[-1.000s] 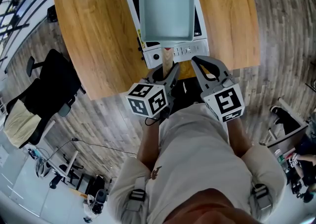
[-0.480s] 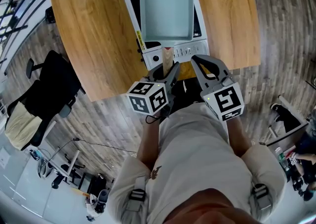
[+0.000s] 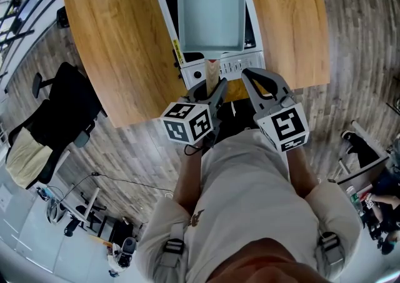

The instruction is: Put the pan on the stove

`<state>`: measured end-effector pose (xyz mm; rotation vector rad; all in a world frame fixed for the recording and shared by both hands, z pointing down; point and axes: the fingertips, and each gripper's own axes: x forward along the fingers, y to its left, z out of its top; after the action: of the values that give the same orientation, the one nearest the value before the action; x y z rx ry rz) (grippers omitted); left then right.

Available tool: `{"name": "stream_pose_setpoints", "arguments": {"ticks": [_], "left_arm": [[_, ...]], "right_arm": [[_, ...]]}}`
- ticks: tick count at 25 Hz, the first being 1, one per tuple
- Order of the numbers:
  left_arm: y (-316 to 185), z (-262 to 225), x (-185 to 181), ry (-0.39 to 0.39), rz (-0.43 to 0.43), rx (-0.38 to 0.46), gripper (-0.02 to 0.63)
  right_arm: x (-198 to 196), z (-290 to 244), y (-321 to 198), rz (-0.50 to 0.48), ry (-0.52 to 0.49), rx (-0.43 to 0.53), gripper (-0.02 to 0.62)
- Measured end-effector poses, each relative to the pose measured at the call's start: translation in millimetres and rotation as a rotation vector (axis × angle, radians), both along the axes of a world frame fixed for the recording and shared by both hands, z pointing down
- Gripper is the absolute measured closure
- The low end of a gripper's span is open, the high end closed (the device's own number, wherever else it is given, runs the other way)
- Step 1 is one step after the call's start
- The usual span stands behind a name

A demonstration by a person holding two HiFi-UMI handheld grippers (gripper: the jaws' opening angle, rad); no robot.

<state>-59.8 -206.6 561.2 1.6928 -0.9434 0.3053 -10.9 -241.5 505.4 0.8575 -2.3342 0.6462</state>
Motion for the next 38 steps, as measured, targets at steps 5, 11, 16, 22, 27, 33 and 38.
{"name": "stream_pose_setpoints", "arguments": {"ticks": [5, 11, 16, 22, 27, 33, 38], "left_arm": [[0.3, 4.1, 0.1, -0.003, -0.002, -0.01, 0.511], [0.6, 6.5, -0.3, 0.003, -0.003, -0.018, 0.511], [0.5, 9.6, 0.1, -0.009, 0.004, -0.008, 0.508], [1.3, 14.0, 2.5, -0.029, 0.025, -0.006, 0.5], [0.5, 15.6, 1.2, -0.046, 0.04, 0.01, 0.494], [0.8, 15.5, 1.9, -0.064, 0.054, 0.014, 0.489], [1.1, 15.1, 1.6, -0.077, 0.06, 0.016, 0.488]], "right_arm": [[-1.1, 2.3, -0.9, -0.005, -0.002, -0.006, 0.574], [-2.2, 2.3, -3.8, -0.003, 0.0, -0.007, 0.574], [-4.4, 3.8, -3.3, -0.001, 0.0, -0.012, 0.574], [-8.3, 1.2, -2.6, -0.002, -0.005, -0.012, 0.574], [-8.1, 1.9, -3.9, 0.001, -0.001, -0.01, 0.574], [-7.9, 0.4, -3.4, 0.0, -0.002, -0.005, 0.574], [-9.9, -0.7, -1.5, -0.008, -0.002, -0.004, 0.574]]}}
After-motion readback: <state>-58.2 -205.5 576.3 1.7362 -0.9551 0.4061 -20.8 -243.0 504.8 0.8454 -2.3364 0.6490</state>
